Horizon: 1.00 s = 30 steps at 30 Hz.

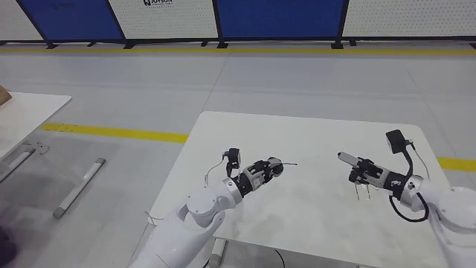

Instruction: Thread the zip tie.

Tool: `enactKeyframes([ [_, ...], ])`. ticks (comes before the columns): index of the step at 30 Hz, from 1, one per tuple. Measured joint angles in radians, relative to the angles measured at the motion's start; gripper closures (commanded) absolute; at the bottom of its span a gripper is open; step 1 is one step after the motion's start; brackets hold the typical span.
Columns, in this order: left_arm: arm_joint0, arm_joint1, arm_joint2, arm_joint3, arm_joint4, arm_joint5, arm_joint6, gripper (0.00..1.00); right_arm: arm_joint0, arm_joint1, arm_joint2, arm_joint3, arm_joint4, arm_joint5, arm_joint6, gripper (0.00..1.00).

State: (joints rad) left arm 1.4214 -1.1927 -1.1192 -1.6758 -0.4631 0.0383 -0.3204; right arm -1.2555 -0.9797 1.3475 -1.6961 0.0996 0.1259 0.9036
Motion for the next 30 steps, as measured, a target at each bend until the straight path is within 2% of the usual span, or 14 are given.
enactKeyframes([
  [5,0.002,-0.001,-0.001,-0.005,-0.011,-0.009,0.001,1.00,0.000,0.000,0.000,0.000,0.000,0.000,0.000,0.00],
  [9,0.019,0.004,-0.041,-0.033,-0.059,-0.045,-0.029,1.00,0.000,0.000,0.000,0.000,0.000,0.000,0.000,0.00],
  [12,0.052,0.013,-0.089,-0.092,-0.069,-0.078,-0.052,1.00,0.000,0.000,0.000,0.000,0.000,0.000,0.000,0.00],
  [16,0.119,0.025,-0.158,-0.205,-0.069,-0.118,-0.075,1.00,0.000,0.000,0.000,0.000,0.000,0.000,0.000,0.00],
  [19,0.168,0.033,-0.197,-0.291,-0.068,-0.128,-0.112,1.00,0.000,0.000,0.000,0.000,0.000,0.000,0.000,0.00],
  [23,0.225,0.040,-0.238,-0.370,-0.043,-0.153,-0.127,1.00,0.000,0.000,0.000,0.000,0.000,0.000,0.000,0.00],
  [25,0.242,0.042,-0.243,-0.390,-0.008,-0.155,-0.106,1.00,0.000,0.000,0.000,0.000,0.000,0.000,0.000,0.00],
  [27,0.245,0.042,-0.236,-0.390,0.027,-0.143,-0.082,1.00,0.000,0.000,0.000,0.000,0.000,0.000,0.000,0.00],
  [30,0.226,0.041,-0.202,-0.362,0.102,-0.084,-0.048,1.00,0.000,0.000,0.000,0.000,0.000,0.000,0.000,0.00],
])
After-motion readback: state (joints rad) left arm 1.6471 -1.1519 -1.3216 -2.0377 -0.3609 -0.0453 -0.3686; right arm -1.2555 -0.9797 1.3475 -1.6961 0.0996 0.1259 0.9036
